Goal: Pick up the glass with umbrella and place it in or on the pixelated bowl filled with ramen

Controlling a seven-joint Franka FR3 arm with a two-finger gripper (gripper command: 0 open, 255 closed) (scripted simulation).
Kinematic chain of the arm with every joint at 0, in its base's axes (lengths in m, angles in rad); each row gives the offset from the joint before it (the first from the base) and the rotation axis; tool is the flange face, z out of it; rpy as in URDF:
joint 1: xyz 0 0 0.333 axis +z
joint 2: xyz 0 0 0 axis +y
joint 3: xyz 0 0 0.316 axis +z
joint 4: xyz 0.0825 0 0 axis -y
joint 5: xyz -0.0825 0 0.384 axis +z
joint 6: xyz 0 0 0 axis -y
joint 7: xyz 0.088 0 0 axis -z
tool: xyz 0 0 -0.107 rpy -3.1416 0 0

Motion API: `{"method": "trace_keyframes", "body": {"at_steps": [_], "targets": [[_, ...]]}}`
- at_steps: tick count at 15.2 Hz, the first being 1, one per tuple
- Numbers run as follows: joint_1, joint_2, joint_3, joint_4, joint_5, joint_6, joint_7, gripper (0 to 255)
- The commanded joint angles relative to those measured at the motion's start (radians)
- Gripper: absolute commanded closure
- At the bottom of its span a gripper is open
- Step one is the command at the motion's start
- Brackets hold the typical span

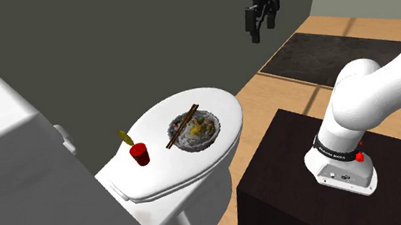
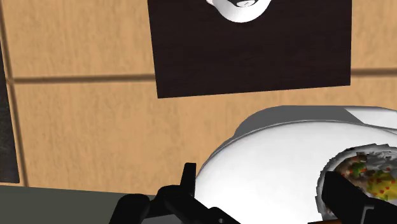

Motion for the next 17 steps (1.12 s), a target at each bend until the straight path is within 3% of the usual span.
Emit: {"method": "trace_keyframes", "body": {"at_steps": [1, 9, 17], "targets": [[0.0, 0.0, 0.0, 0.0, 0.0, 0.0, 0.0, 0], [0.04, 0.144, 0.112, -0.041, 0.095, 0.188, 0.139, 0], [0.069, 0.353, 0.224, -0.003, 0.148, 0.37, 0.269, 0]]}}
